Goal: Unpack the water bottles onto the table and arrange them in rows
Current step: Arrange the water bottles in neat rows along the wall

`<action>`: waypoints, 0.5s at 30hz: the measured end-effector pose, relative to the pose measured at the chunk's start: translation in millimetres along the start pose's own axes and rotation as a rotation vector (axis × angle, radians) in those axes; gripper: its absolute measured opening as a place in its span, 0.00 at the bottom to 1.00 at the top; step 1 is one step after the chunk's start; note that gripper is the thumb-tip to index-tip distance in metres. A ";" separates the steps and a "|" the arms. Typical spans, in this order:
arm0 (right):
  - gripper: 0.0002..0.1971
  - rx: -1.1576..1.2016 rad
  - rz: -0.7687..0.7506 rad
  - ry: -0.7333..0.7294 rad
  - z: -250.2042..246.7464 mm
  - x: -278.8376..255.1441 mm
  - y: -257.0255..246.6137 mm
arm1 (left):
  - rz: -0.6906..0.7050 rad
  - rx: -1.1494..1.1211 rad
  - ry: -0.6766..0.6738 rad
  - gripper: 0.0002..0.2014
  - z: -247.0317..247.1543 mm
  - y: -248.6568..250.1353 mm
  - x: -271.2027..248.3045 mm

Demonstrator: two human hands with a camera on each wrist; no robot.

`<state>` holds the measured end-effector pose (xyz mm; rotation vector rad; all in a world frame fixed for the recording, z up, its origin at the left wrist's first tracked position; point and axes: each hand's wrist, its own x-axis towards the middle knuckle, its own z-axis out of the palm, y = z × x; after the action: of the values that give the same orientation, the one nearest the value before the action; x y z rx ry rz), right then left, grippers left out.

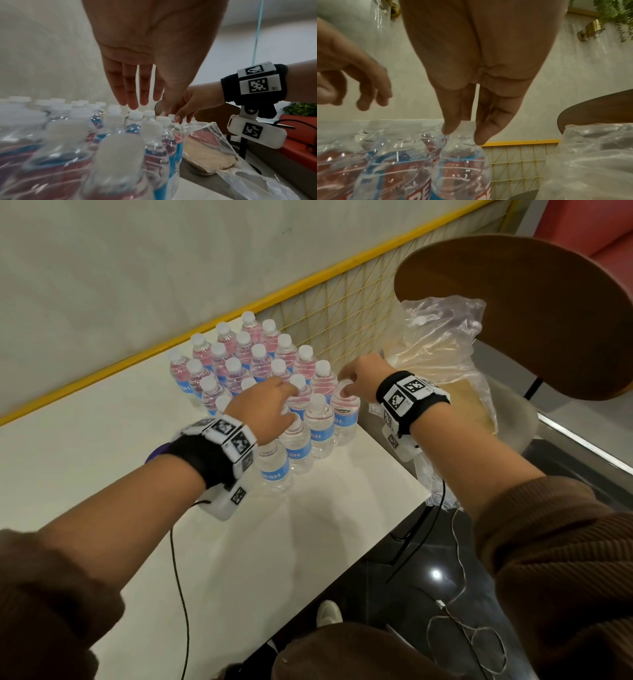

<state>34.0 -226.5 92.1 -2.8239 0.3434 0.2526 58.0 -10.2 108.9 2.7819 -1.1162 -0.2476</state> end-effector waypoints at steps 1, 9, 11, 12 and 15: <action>0.21 -0.012 -0.002 -0.001 -0.2 1.1 -1.1 | 0.023 0.015 -0.015 0.22 -2.3 5.6 8.5; 0.21 -0.007 0.022 -0.029 -3.5 3.6 -2.1 | 0.064 0.030 -0.140 0.19 0.4 35.3 50.7; 0.22 -0.010 0.022 -0.031 -2.8 4.2 -2.3 | 0.044 0.005 -0.131 0.19 3.3 34.9 54.6; 0.22 -0.013 0.020 -0.029 -2.6 4.6 -2.6 | 0.035 -0.004 -0.124 0.20 4.9 34.1 56.3; 0.22 -0.021 0.011 -0.029 -2.2 5.6 -4.2 | 0.009 -0.023 -0.104 0.20 8.7 31.5 60.2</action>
<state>40.7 -224.3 94.1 -2.8363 0.3527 0.3012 78.0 -75.2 100.1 2.7718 -1.1407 -0.4057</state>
